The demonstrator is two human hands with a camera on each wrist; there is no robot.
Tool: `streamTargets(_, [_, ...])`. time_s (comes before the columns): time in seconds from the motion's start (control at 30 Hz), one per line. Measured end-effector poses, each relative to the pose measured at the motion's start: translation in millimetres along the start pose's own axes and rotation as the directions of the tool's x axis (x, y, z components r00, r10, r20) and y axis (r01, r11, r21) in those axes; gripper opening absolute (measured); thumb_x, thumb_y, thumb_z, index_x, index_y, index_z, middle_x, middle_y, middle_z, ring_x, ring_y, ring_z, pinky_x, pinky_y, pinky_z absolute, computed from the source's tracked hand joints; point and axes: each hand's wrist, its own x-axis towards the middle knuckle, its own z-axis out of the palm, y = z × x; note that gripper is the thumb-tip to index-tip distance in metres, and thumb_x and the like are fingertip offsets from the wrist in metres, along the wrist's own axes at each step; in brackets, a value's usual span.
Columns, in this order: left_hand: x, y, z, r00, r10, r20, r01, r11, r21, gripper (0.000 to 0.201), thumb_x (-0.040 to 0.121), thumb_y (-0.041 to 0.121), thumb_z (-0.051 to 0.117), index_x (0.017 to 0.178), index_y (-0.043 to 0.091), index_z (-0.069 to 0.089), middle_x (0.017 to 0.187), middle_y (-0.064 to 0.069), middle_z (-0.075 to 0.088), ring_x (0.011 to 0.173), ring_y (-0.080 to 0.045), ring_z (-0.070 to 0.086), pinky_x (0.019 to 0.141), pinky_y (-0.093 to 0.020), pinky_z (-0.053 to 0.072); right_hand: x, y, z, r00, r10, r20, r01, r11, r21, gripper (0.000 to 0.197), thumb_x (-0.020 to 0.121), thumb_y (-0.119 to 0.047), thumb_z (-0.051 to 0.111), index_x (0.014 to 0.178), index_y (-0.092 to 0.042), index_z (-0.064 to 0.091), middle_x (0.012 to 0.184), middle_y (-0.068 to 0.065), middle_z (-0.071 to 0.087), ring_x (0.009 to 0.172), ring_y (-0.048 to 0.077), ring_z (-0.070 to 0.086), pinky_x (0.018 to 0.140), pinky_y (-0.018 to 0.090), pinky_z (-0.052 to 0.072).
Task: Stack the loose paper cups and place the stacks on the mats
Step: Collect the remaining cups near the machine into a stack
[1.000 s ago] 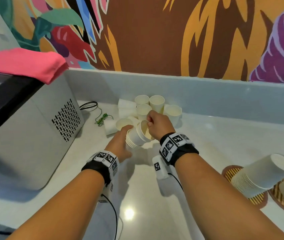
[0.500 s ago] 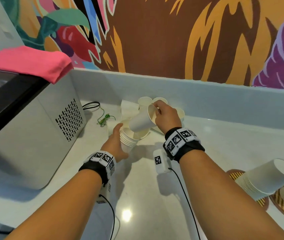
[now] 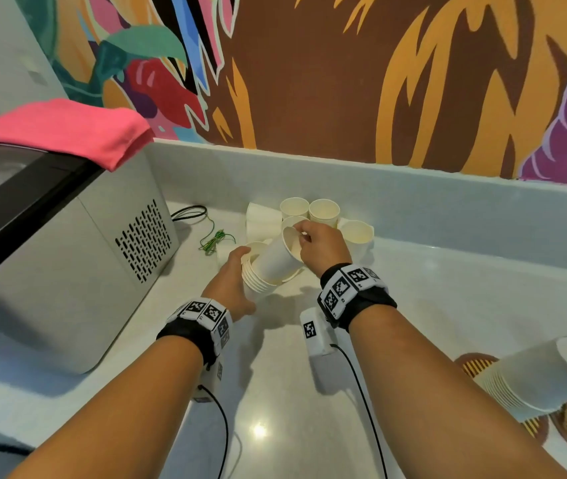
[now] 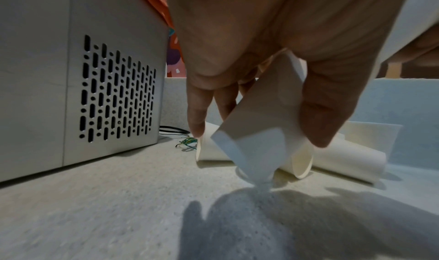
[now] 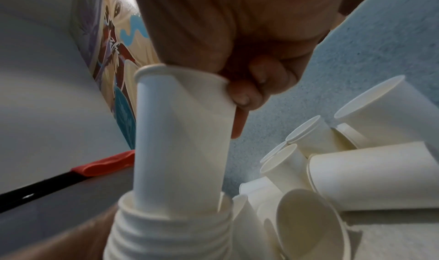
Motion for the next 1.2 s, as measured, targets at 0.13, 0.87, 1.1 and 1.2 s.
streamTargets(0.13, [4, -2, -1, 1.000, -0.028, 0.004, 0.028, 1.000, -0.008, 0.106, 0.056, 0.006, 0.085, 0.138, 0.030, 0.022, 0.124, -0.004, 0.052, 0.109, -0.028, 0.055, 0.089, -0.042, 0.052, 1, 0, 18, 0.987, -0.006, 0.159, -0.001, 0.999, 0.046, 0.050, 0.086, 0.002, 0.041, 0.122, -0.023, 0.064, 0.118, 0.006, 0.067, 0.102, 0.024, 0.060, 0.082, 0.032, 0.049])
streamTargets(0.87, [12, -48, -21, 0.947, -0.309, -0.085, 0.316, 0.945, 0.090, 0.081, 0.061, 0.007, 0.079, 0.128, 0.017, 0.035, 0.113, -0.010, 0.054, 0.096, -0.027, 0.057, 0.074, -0.034, 0.048, 25, -2, 70, 0.968, -0.247, -0.051, 0.232, 0.952, -0.199, 0.015, 0.094, -0.016, 0.052, 0.099, -0.006, 0.062, 0.102, 0.012, 0.057, 0.095, 0.029, 0.052, 0.077, 0.036, 0.040])
streamTargets(1.1, [21, -20, -6, 0.970, -0.227, -0.090, 0.230, 0.973, 0.025, 0.086, 0.058, 0.006, 0.084, 0.128, 0.011, 0.035, 0.104, -0.005, 0.054, 0.087, -0.022, 0.052, 0.071, -0.031, 0.042, 14, -10, 52, 0.965, -0.232, 0.124, 0.237, 0.971, -0.027, 0.025, 0.098, -0.016, 0.045, 0.112, -0.011, 0.064, 0.110, 0.010, 0.065, 0.102, 0.026, 0.059, 0.088, 0.036, 0.046])
streamTargets(1.2, [23, -14, -3, 0.971, -0.215, -0.106, 0.217, 0.976, 0.003, 0.085, 0.057, 0.006, 0.086, 0.126, 0.010, 0.036, 0.111, -0.009, 0.057, 0.096, -0.027, 0.056, 0.074, -0.030, 0.042, 16, 1, 49, 0.975, -0.206, 0.083, 0.211, 0.975, -0.063, 0.030, 0.094, -0.010, 0.044, 0.113, -0.019, 0.066, 0.119, 0.003, 0.059, 0.109, 0.021, 0.056, 0.091, 0.038, 0.046])
